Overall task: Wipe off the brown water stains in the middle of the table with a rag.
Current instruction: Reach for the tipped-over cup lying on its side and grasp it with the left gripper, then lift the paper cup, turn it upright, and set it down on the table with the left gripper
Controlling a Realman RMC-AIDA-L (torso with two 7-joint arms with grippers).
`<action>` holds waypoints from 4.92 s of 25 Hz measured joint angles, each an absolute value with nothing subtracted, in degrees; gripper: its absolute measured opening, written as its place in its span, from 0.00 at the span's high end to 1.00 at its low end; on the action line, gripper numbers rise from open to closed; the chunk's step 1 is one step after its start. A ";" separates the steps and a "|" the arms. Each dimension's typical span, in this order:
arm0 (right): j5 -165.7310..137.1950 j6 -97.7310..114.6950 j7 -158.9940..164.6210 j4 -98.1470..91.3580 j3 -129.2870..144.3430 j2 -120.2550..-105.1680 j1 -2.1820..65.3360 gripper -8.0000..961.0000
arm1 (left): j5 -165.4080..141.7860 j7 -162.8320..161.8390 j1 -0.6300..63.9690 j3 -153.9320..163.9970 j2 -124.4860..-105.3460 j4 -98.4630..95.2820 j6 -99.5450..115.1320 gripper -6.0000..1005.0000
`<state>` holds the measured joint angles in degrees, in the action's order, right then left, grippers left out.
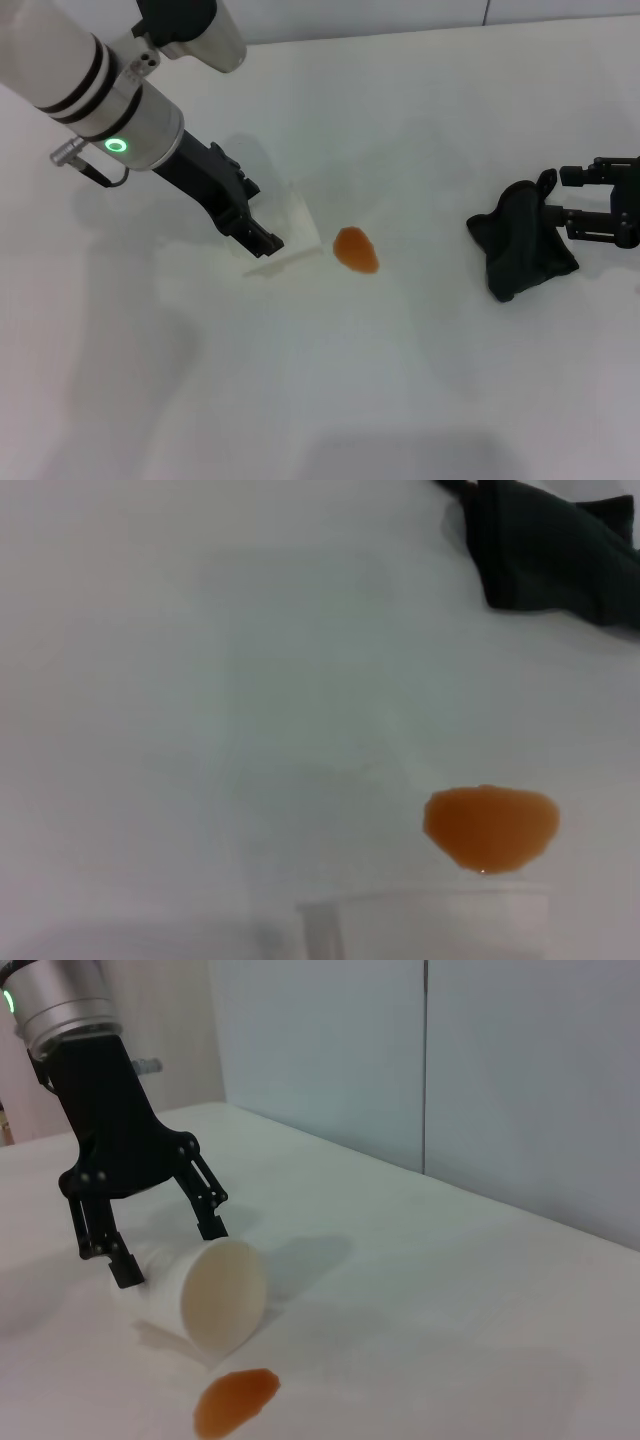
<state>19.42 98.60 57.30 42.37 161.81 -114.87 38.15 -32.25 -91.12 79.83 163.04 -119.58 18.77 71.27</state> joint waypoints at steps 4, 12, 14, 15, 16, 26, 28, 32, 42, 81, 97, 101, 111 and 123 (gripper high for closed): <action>19.42 98.60 57.30 42.36 161.81 -114.86 38.15 0.37 | -32.24 -91.51 79.74 163.04 -119.61 18.02 70.69 0.21; 19.42 98.55 57.22 42.36 161.81 -114.80 38.15 0.36 | -32.30 -91.67 79.10 163.04 -119.63 17.40 69.38 0.21; 19.42 98.54 57.17 42.36 161.81 -114.79 38.15 0.36 | -32.27 -91.71 78.95 163.04 -119.63 17.34 69.04 0.21; 19.42 98.53 57.15 42.36 161.81 -114.81 38.15 0.36 | -32.26 -91.75 78.80 163.04 -119.63 17.10 68.70 0.21; 19.42 98.53 57.14 42.36 161.81 -114.81 38.15 0.36 | -32.26 -91.78 78.67 163.03 -119.63 16.78 68.42 0.22; 19.42 98.51 57.13 42.36 161.81 -114.86 38.13 0.36 | -32.66 -92.26 77.85 163.04 -119.61 14.13 65.84 0.22; 19.42 98.51 57.13 42.36 161.81 -114.87 38.10 0.36 | -32.69 -92.35 77.75 163.03 -119.60 14.07 65.79 0.22; 19.42 98.52 57.13 42.36 161.81 -114.88 38.06 0.36 | -32.80 -92.48 77.62 163.03 -119.58 14.06 65.76 0.23; 19.42 98.58 57.12 42.36 161.81 -114.96 37.96 0.36 | -33.28 -93.13 77.64 163.04 -119.53 13.97 65.74 0.23; 20.80 98.43 57.13 43.05 161.81 -114.69 38.12 0.36 | -20.00 -91.13 78.34 163.03 -119.20 21.99 68.21 0.28; 22.92 98.46 57.12 43.03 161.80 -114.69 37.99 0.36 | 1.13 -79.92 64.58 163.03 -119.01 27.45 81.80 0.28; 22.94 98.43 57.13 42.87 161.81 -114.69 37.94 0.36 | 5.01 -77.35 60.71 163.03 -118.96 27.69 84.03 0.28; 22.94 98.09 57.13 42.48 161.81 -114.86 38.06 0.36 | 15.17 -65.73 51.46 163.04 -118.98 24.34 85.61 0.28; 22.94 97.96 56.73 42.36 161.81 -114.97 38.16 0.36 | 21.83 -66.99 47.81 162.95 -118.99 19.83 80.25 0.27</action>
